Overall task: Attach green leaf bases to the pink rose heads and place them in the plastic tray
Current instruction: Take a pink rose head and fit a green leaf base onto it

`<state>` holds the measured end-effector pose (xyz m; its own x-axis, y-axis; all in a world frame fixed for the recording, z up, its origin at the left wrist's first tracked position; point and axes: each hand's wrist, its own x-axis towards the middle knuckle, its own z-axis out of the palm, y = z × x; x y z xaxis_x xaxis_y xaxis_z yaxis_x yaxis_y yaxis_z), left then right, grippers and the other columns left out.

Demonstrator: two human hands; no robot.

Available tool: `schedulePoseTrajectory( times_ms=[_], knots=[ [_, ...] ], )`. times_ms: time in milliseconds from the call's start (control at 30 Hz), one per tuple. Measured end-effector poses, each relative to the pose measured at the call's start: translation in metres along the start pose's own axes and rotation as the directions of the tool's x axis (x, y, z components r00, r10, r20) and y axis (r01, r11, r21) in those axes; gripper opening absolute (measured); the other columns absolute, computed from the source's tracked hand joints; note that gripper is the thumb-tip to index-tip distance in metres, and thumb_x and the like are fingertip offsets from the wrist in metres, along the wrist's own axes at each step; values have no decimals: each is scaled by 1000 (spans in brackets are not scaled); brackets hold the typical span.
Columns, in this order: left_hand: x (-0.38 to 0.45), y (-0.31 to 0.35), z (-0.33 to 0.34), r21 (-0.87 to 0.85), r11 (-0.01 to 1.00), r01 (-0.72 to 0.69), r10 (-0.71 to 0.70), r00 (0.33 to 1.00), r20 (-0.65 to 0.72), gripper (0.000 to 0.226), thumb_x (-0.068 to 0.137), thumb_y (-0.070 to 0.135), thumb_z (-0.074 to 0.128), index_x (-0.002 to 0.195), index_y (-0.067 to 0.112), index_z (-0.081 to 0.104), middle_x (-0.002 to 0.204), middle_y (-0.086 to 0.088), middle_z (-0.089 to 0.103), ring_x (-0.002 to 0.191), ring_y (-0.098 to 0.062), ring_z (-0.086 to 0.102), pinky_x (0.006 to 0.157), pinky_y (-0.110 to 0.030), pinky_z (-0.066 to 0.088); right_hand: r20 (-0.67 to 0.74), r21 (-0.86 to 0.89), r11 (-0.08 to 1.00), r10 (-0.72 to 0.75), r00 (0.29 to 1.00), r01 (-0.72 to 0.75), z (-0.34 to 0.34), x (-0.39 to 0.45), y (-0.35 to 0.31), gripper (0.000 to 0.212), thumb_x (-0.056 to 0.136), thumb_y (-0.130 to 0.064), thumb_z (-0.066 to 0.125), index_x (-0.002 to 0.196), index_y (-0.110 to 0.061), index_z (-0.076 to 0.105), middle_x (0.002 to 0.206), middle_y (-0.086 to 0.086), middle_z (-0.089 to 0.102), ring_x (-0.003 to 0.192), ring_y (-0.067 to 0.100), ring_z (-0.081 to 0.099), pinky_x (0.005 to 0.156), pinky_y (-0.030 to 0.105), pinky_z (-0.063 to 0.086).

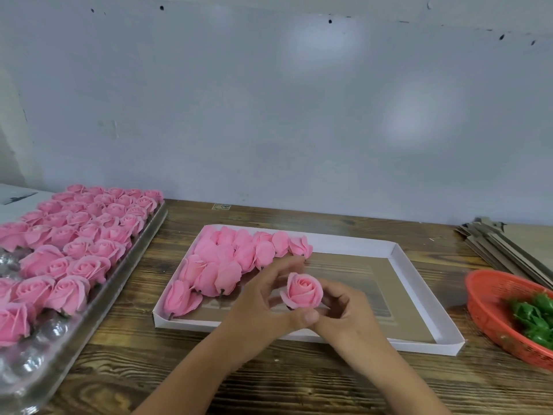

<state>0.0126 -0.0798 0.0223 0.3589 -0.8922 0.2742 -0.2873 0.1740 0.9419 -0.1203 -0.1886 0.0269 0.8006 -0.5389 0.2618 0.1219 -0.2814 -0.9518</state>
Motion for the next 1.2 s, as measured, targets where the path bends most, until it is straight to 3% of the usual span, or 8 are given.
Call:
schedulePoseTrajectory(
  times_ms=[167, 333, 500, 667, 767, 967, 1100, 1200],
  knots=[
    [1, 5, 3, -64, 993, -94, 87, 990, -113, 29, 74, 65, 76, 94, 44, 80, 125, 17, 69, 124, -7, 60, 104, -42, 48, -59, -204, 975, 81, 995, -91, 4, -3, 2, 25, 72, -24, 82, 95, -28, 75, 86, -1, 74, 78, 14, 70, 71, 23, 56],
    [-1, 3, 6, -54, 998, -40, 37, 998, -60, 16, 76, 50, 77, 87, 39, 81, 116, 16, 73, 119, -2, 62, 104, -36, 45, 23, -173, 985, 12, 1000, -7, 6, -6, -3, 24, 71, -16, 80, 93, -25, 76, 86, -4, 74, 75, 5, 69, 67, 15, 50],
    [-1, 3, 5, -45, 999, -4, 3, 1000, -13, 24, 72, 45, 81, 93, 33, 79, 119, 14, 72, 120, -5, 62, 98, -25, 49, 35, -92, 995, -35, 999, 38, 7, -6, -7, 29, 70, -27, 77, 100, -26, 78, 96, -3, 77, 91, 14, 71, 80, 28, 57],
    [-1, 5, 2, -74, 997, 17, -14, 999, 33, 46, 74, 46, 84, 117, 38, 69, 124, 9, 69, 119, -11, 63, 98, -32, 53, -1, 74, 997, -24, 1000, 24, 6, -4, -6, 36, 73, -6, 78, 103, -27, 78, 100, -1, 77, 95, 13, 72, 79, 17, 53],
    [-1, 6, 1, -134, 991, 21, -17, 999, 27, 57, 70, 47, 86, 122, 48, 62, 128, 14, 67, 124, -6, 59, 100, -31, 50, -56, 125, 992, -10, 998, 17, 3, -2, -9, 37, 66, -16, 82, 102, -25, 78, 100, -1, 78, 96, 12, 72, 78, 15, 53],
    [-1, 9, 2, -194, 979, -67, 36, 987, -159, 45, 66, 67, 81, 102, 40, 77, 124, 12, 70, 119, -7, 63, 87, -22, 55, -116, -160, 982, 82, 990, -100, 6, -3, -3, 23, 73, -16, 84, 92, -26, 76, 86, 0, 75, 79, 16, 70, 72, 25, 57],
    [0, 4, 4, -116, 991, -58, 44, 992, -122, 10, 79, 37, 81, 89, 36, 81, 122, 14, 71, 120, -6, 62, 99, -31, 48, -58, -177, 983, 44, 997, -54, 9, -6, -5, 21, 75, -10, 80, 91, -22, 76, 83, 5, 73, 74, 16, 69, 66, 18, 52],
    [0, 0, 5, -52, 998, -40, 36, 996, -85, 15, 81, 22, 83, 87, 36, 80, 120, 17, 70, 118, -2, 62, 96, -19, 48, -44, -136, 991, 5, 999, -11, 9, -6, -8, 21, 76, -6, 78, 91, -21, 77, 84, 4, 75, 74, 9, 68, 66, 15, 50]
  ],
)
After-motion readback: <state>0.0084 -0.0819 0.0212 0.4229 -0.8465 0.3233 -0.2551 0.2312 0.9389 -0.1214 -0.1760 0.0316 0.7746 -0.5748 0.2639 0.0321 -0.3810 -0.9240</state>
